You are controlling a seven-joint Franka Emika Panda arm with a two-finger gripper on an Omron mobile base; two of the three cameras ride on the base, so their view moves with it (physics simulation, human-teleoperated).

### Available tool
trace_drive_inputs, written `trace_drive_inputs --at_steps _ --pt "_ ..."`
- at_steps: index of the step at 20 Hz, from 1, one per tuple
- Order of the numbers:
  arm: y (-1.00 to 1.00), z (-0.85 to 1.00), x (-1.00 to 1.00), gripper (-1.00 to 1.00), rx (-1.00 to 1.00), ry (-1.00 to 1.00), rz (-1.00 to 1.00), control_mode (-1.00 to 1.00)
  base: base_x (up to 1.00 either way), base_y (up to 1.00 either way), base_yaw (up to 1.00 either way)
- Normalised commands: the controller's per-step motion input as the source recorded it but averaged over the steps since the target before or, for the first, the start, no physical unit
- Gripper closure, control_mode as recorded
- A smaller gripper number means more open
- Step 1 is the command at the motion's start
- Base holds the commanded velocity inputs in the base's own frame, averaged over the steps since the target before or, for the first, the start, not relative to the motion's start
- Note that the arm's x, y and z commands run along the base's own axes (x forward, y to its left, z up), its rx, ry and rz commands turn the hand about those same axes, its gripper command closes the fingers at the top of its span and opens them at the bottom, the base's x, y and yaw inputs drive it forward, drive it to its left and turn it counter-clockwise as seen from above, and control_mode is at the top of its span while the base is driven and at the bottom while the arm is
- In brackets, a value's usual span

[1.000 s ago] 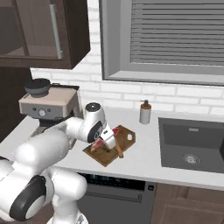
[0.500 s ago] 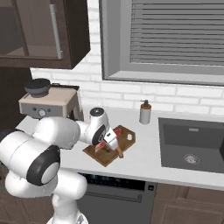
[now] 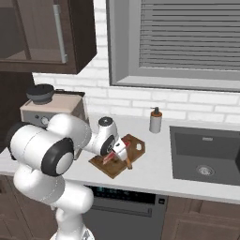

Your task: Pick up the knife from the drawer and place it on the cutting board. Then place the meat from the plate to the cutting board.

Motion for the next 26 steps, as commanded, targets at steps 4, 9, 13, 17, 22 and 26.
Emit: trace_drive_inputs --at_steps 4,9,13,17,22,26 --pt "-0.05 0.0 0.13 -1.0 0.0 0.0 0.0 -1.0 0.0 0.0 0.0" --pt "-0.11 0.36 -0.36 -1.0 0.01 -0.03 0.0 -1.0 0.0 0.0 0.0" --pt "-0.01 0.63 -0.59 -1.0 0.01 -0.01 0.0 -1.0 0.0 0.0 0.0" --pt "0.0 0.76 -0.35 -1.0 0.0 0.0 0.0 -1.0 0.0 0.0 0.0" --pt "-0.01 0.47 -0.24 -1.0 0.0 -0.01 0.0 -1.0 0.0 0.0 0.0" --pt "-0.04 0.1 -0.26 -1.0 0.0 -0.06 0.01 -1.0 0.0 0.0 0.0"
